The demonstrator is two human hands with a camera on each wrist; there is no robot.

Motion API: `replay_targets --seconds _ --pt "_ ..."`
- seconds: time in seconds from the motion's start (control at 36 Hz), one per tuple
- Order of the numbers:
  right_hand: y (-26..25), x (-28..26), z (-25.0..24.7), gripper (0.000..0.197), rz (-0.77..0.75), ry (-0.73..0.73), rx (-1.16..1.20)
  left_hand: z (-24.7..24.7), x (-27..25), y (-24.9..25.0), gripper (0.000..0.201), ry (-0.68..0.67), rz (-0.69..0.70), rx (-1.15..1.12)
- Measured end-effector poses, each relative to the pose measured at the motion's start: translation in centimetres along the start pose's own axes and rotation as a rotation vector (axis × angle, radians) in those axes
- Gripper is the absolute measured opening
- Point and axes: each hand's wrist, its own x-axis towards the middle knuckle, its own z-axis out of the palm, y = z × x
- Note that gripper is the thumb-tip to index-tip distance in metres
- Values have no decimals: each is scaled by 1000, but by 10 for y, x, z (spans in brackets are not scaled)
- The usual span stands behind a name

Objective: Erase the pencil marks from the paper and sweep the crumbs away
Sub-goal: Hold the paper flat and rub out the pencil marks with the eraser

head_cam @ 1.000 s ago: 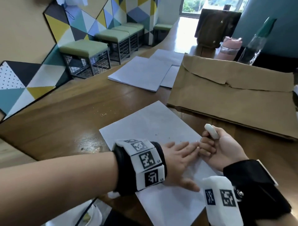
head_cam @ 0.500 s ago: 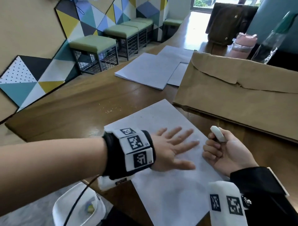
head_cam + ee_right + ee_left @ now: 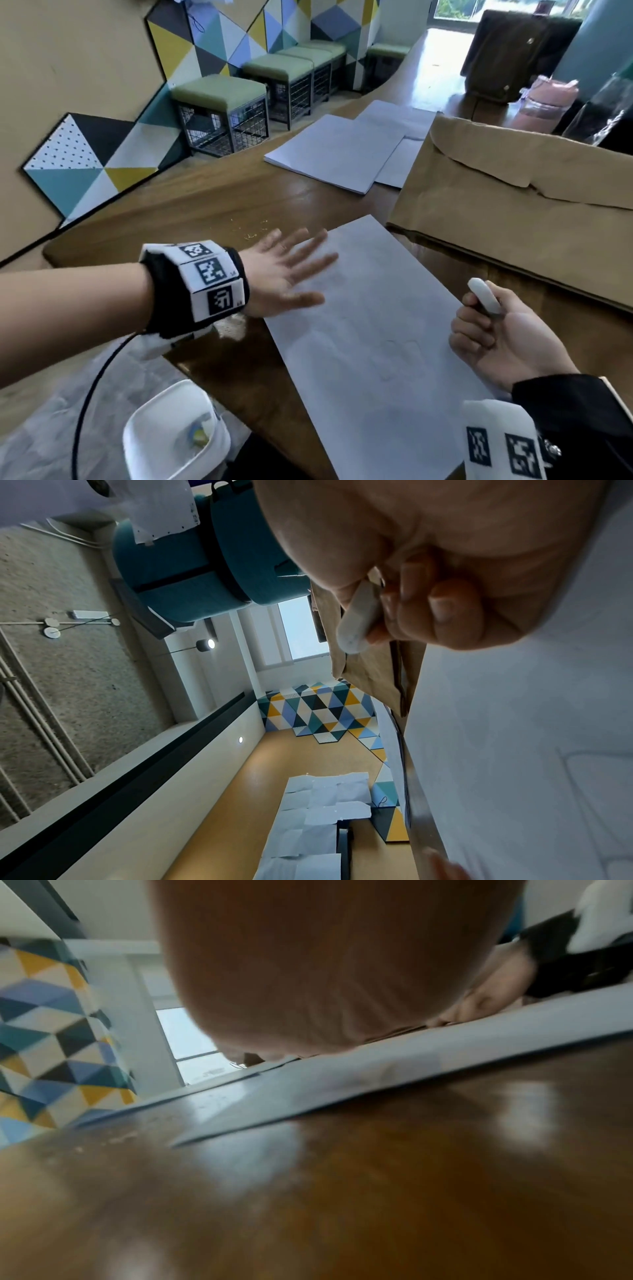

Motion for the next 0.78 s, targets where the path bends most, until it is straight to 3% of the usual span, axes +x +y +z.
replay_targets --seconds 0.06,0.11,0.17,0.19,0.25,0.31,0.33,0.39,0.44,0.53,0.64,0.78 --pt "0 0 0 38 -1 4 1 9 -4 2 99 -66 28 10" --pt "0 0 1 38 -5 7 -1 13 -4 -8 104 -58 -130 73" --pt "1 -1 2 38 -9 12 -9 7 -7 -20 96 -32 -329 167" --pt "1 -1 2 38 -12 17 -13 4 -9 -25 97 2 -355 204" --pt "1 -1 2 38 -18 23 -18 2 -15 -24 99 59 -230 218" --pt "1 -1 2 38 -19 31 -23 5 -21 -14 93 15 -113 145" --pt "1 -1 2 38 -18 35 -29 8 -24 -10 88 -26 -127 127" --pt "1 -2 3 38 -21 47 -40 12 -26 -9 89 -60 -289 212" --pt "1 -2 4 38 -26 63 -46 7 -26 -5 97 -10 -408 353" --pt "0 -4 5 39 -26 83 -54 0 -28 12 96 111 -341 314" --pt "-6 -8 12 37 2 76 -77 5 -30 38 104 -2 -238 91" --pt "-16 -14 39 36 -61 -16 -196 4 -15 45 115 -55 -148 142"
